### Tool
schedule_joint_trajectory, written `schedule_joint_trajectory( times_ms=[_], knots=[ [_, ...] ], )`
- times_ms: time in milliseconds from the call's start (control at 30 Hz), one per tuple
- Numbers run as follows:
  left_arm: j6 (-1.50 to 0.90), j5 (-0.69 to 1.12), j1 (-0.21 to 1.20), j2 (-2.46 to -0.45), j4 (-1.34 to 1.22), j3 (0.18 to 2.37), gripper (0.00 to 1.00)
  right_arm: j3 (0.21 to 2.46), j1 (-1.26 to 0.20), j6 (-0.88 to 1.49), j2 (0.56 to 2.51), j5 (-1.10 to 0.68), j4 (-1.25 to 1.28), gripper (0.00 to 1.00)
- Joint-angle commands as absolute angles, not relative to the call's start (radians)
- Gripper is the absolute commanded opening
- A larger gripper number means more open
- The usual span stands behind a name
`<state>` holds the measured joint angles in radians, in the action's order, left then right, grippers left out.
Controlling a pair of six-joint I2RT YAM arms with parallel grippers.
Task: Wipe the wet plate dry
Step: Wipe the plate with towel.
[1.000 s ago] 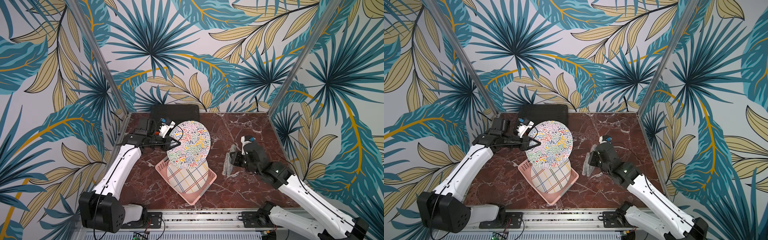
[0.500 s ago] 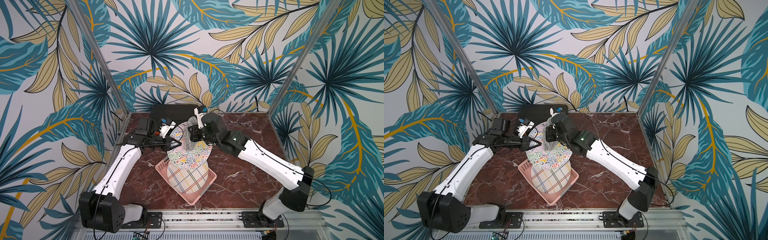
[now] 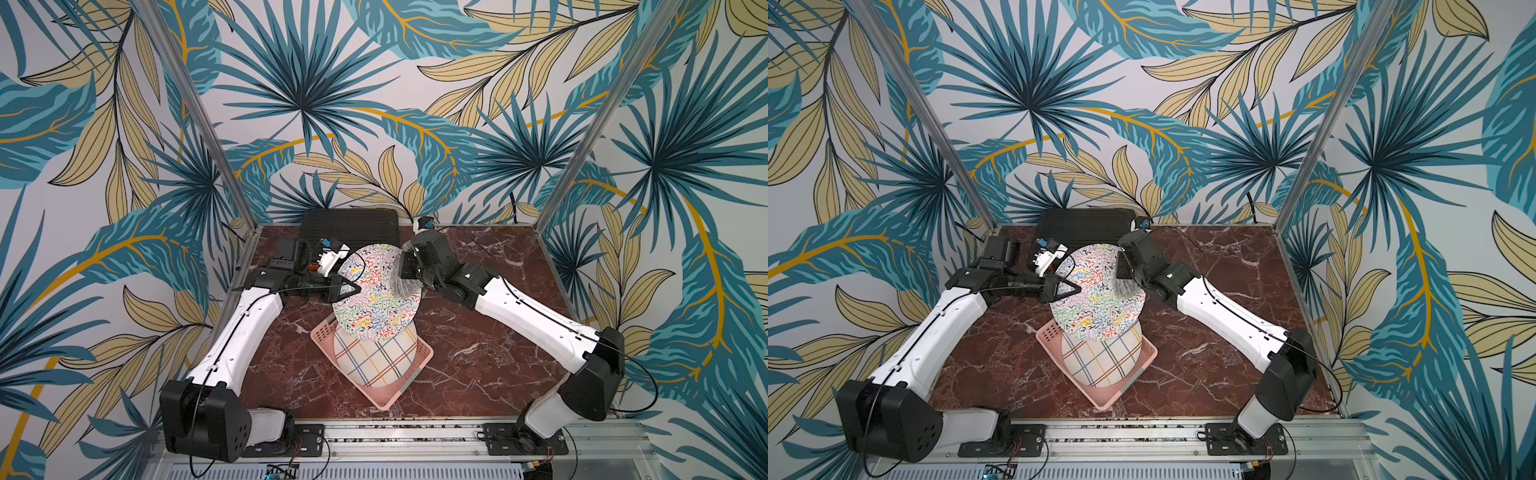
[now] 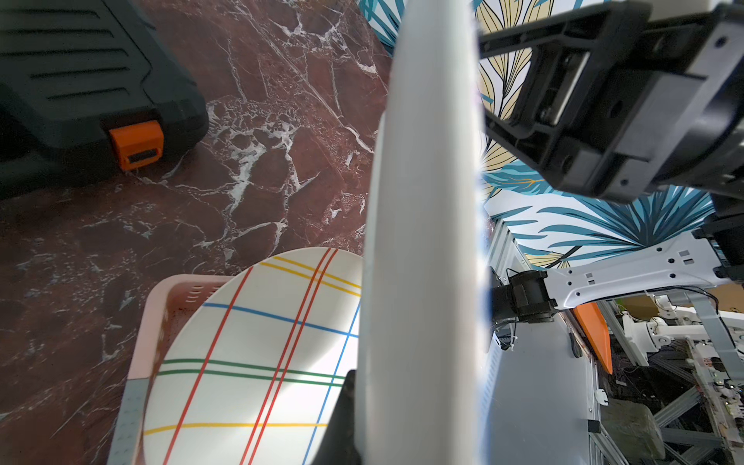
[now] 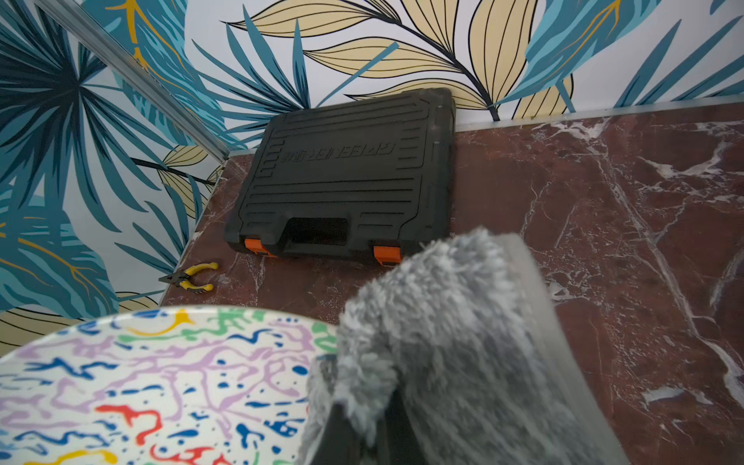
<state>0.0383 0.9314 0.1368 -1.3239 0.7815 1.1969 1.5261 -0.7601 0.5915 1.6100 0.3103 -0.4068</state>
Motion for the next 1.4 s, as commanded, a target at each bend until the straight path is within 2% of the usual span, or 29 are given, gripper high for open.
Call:
schedule_joint_trajectory(
  times_ms=[0,200,367,533,767,1000,1100,1367],
  knots=[
    [0.083,1.054,0.15,-1.274,0.747,1.21,0.0,1.568,-0.78,0.589,1.639,0.207,-0.335,0.0],
    [0.075,1.042,0.149,-1.284,0.74,1.212,0.0,1.749,-0.899,0.548,1.765,0.108,-0.358,0.0],
    [0.07,1.034,0.149,-1.29,0.735,1.212,0.0,1.8,-0.949,0.578,1.835,0.034,-0.366,0.0],
    [0.07,1.031,0.149,-1.288,0.738,1.22,0.0,1.68,-0.941,0.608,1.787,0.079,-0.345,0.0],
    [0.071,1.043,0.15,-1.282,0.747,1.233,0.0,1.351,-0.834,0.679,1.601,0.182,-0.27,0.0],
    [0.074,1.053,0.149,-1.278,0.757,1.242,0.0,1.246,-0.811,0.63,1.499,0.266,-0.309,0.0],
    [0.066,1.049,0.149,-1.278,0.745,1.239,0.0,1.269,-0.839,0.613,1.527,0.228,-0.306,0.0],
    [0.05,1.042,0.149,-1.289,0.724,1.229,0.0,1.526,-1.068,0.507,1.727,0.161,-0.335,0.0]
  ],
)
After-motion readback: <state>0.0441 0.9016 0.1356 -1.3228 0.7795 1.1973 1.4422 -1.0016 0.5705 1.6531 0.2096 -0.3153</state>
